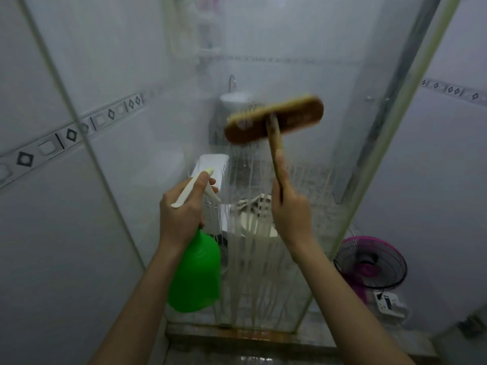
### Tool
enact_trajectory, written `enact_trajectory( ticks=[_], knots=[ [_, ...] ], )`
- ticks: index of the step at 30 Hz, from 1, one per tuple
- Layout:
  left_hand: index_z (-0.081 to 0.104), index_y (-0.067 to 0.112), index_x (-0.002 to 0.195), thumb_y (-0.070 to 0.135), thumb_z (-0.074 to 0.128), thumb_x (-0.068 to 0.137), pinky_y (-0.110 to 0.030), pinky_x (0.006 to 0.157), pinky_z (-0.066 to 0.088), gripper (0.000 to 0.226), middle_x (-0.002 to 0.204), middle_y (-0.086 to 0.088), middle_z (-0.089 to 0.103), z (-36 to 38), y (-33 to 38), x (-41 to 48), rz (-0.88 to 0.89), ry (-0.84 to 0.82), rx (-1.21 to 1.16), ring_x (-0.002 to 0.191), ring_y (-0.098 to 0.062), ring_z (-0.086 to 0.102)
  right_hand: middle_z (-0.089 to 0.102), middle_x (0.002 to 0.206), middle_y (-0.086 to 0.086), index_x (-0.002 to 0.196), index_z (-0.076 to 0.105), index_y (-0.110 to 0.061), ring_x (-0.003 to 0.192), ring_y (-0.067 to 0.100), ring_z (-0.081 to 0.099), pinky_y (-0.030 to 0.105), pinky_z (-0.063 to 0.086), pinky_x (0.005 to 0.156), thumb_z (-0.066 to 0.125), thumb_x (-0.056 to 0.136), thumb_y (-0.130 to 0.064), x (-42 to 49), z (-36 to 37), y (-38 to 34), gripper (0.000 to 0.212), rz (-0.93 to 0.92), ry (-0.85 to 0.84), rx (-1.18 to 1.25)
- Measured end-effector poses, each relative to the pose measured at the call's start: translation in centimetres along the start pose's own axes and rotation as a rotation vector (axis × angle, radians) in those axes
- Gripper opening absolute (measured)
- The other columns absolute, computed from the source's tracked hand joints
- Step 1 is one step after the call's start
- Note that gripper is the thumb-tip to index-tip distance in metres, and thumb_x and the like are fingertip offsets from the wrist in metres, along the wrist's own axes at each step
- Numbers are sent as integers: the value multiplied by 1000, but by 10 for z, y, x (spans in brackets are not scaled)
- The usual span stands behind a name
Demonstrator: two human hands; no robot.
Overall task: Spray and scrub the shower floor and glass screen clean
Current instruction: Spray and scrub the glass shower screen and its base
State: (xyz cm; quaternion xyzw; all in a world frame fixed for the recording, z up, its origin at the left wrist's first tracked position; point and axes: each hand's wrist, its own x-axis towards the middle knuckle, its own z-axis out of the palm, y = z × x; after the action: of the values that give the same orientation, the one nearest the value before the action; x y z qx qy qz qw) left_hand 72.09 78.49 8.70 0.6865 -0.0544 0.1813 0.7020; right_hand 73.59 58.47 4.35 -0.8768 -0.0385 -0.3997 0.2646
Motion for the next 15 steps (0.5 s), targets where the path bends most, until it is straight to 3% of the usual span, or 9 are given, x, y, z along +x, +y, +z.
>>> enact_trajectory(
  ticks=[2, 5, 7, 11, 13, 15],
  knots=[
    [77, 29, 85, 34, 59, 101, -21, 37, 38, 24, 83, -3, 78, -3, 1, 2, 14, -2, 3, 33, -18, 44, 31, 51, -10, 154, 17, -30, 36, 4, 23, 15, 18, 37, 49, 101, -16, -59, 7, 26, 64, 80, -89, -56],
    [77, 28, 88, 35, 58, 102, -22, 38, 40, 25, 85, 0, 79, -7, -1, 3, 14, -14, 14, 33, -18, 44, 33, 49, -11, 153, 20, -31, 33, 2, 21, 17, 23, 32, 53, 99, -17, -95, 8, 34, 64, 138, -176, -65],
    [78, 24, 88, 37, 60, 100, -23, 39, 40, 26, 86, -1, 79, -7, -3, 0, -18, -22, 28, 33, -17, 45, 35, 50, -8, 153, 17, -32, 35, 5, 27, 17, 20, 34, 46, 102, -22, -63, 9, 21, 59, 107, -97, -29],
    [77, 24, 85, 37, 61, 99, -21, 38, 40, 25, 87, -5, 79, -4, -5, -5, -34, -33, 23, 34, -10, 48, 40, 50, 1, 152, 12, -27, 35, 18, 37, 30, 31, 34, 37, 104, -24, 3, -2, 9, 54, 25, 75, 18],
    [77, 28, 84, 35, 61, 99, -19, 37, 39, 23, 86, -4, 78, -2, -5, -8, -32, -33, 26, 33, -10, 47, 36, 52, -9, 152, 15, -30, 37, 11, 34, 22, 28, 35, 42, 104, -20, -24, 2, 24, 56, 64, 54, 6],
    [77, 32, 83, 32, 60, 101, -19, 36, 37, 24, 84, -1, 78, 1, -6, -11, -28, -39, 19, 32, -13, 45, 33, 53, -14, 151, 13, -44, 38, 10, 34, 17, 26, 38, 43, 103, -20, -80, 5, 39, 61, 204, -32, 77]
  ],
)
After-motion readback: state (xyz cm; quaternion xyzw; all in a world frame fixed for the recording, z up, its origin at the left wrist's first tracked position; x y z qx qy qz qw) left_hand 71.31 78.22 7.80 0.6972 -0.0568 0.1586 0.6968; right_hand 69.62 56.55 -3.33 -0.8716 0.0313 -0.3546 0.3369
